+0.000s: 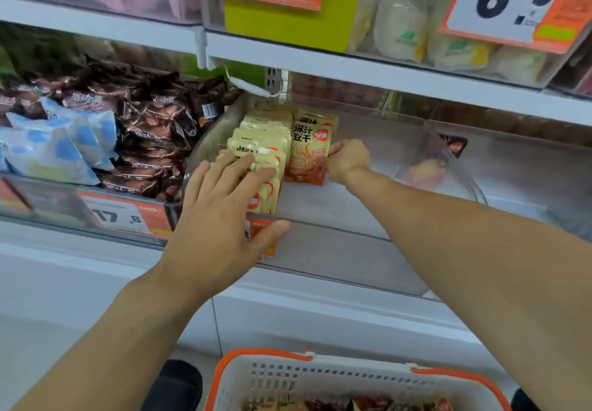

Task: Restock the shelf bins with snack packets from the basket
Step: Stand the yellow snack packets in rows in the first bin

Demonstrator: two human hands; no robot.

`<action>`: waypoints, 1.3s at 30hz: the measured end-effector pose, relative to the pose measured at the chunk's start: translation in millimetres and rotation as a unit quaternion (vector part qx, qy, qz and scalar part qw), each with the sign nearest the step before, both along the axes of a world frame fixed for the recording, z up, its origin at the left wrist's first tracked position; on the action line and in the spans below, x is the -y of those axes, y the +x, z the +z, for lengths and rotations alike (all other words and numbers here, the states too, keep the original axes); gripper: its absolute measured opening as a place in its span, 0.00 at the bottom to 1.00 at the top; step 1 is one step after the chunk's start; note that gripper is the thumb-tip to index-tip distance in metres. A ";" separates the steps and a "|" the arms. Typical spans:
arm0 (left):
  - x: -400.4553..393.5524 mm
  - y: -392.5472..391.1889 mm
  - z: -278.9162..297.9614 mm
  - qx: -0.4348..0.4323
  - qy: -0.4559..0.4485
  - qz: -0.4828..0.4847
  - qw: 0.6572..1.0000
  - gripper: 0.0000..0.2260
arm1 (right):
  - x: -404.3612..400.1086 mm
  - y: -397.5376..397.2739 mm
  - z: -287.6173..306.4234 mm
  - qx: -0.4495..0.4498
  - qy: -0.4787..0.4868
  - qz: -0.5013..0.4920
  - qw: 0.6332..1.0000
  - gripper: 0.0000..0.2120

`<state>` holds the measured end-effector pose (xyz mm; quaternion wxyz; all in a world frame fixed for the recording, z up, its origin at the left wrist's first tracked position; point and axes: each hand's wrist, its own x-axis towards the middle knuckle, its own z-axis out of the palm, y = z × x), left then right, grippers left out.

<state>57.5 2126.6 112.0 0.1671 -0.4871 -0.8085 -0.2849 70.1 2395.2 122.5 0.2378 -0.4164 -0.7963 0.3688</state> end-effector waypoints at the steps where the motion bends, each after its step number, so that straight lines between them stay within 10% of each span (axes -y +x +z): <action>1: -0.2 0.0 -0.1 -0.001 0.002 -0.001 1.000 0.30 | -0.8 0.2 -1.5 0.003 0.003 -0.002 1.000 0.11; 28: 2.3 0.9 -2.2 -0.011 0.013 -0.004 1.000 0.29 | 12.2 19.3 12.7 0.042 0.032 0.010 0.999 0.17; 32: 5.1 -0.4 0.2 0.004 0.012 -0.015 1.000 0.33 | 7.6 39.3 33.2 0.055 0.085 0.007 0.995 0.03; 39: 10.3 44.5 24.0 0.036 0.177 0.030 0.983 0.25 | 57.9 139.8 97.7 -0.042 0.123 0.272 0.954 0.06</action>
